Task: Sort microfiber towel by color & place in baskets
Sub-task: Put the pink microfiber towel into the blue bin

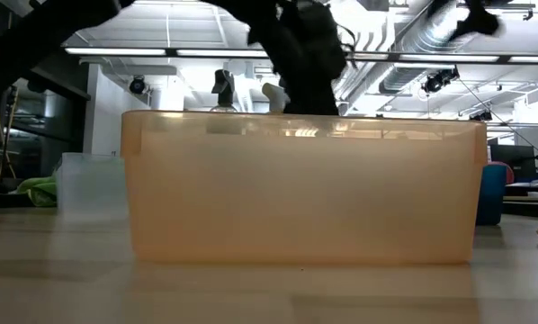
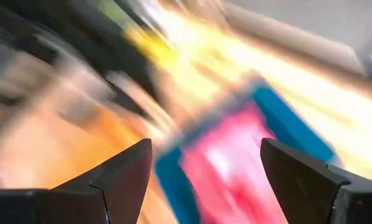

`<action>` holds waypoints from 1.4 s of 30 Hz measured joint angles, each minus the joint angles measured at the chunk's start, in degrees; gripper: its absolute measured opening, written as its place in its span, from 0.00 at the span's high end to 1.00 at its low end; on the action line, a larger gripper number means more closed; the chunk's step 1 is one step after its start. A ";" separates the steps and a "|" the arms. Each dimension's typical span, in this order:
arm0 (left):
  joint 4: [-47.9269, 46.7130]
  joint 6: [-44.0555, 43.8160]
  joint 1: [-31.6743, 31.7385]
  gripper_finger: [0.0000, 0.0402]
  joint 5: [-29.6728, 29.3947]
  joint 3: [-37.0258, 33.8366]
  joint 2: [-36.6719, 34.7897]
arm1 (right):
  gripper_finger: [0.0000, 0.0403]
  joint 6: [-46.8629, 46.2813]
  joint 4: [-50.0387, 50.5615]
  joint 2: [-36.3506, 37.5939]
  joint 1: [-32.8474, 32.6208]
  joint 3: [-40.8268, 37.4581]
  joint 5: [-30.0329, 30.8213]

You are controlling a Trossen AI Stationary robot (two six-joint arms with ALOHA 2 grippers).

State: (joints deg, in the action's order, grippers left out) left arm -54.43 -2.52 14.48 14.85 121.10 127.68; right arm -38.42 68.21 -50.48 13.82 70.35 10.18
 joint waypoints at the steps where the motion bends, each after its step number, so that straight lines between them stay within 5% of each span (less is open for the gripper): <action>1: -1.37 0.67 0.41 0.69 1.18 0.00 -1.24 | 0.27 -2.74 3.88 0.01 0.00 -1.55 0.67; 7: 0.46 1.86 4.17 0.70 3.10 -0.35 -10.43 | 0.36 -10.41 9.85 1.64 0.01 -15.52 -1.81; 10: 3.27 2.25 6.58 0.70 3.08 -0.35 -15.86 | 0.54 -11.64 7.01 1.48 0.03 -22.51 -3.10; 14: 6.04 4.21 9.17 0.70 2.87 -0.35 -22.51 | 0.89 -11.53 5.43 0.22 0.76 -29.02 -3.89; 16: 6.36 4.69 10.04 0.70 2.89 -0.35 -25.19 | 0.96 -10.55 4.86 -0.54 1.18 -31.15 -4.58; 32: 4.66 3.85 10.43 0.70 2.56 -0.35 -38.57 | 1.00 -2.61 -5.45 -11.47 2.27 -36.70 -7.76; 42: 4.94 2.58 10.06 0.70 1.22 -0.35 -45.99 | 1.00 -1.50 -11.74 -9.72 2.27 -33.02 -8.15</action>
State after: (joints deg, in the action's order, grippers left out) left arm -49.50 0.05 24.53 16.07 120.75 81.69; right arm -39.92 56.47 -60.20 16.10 37.32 2.03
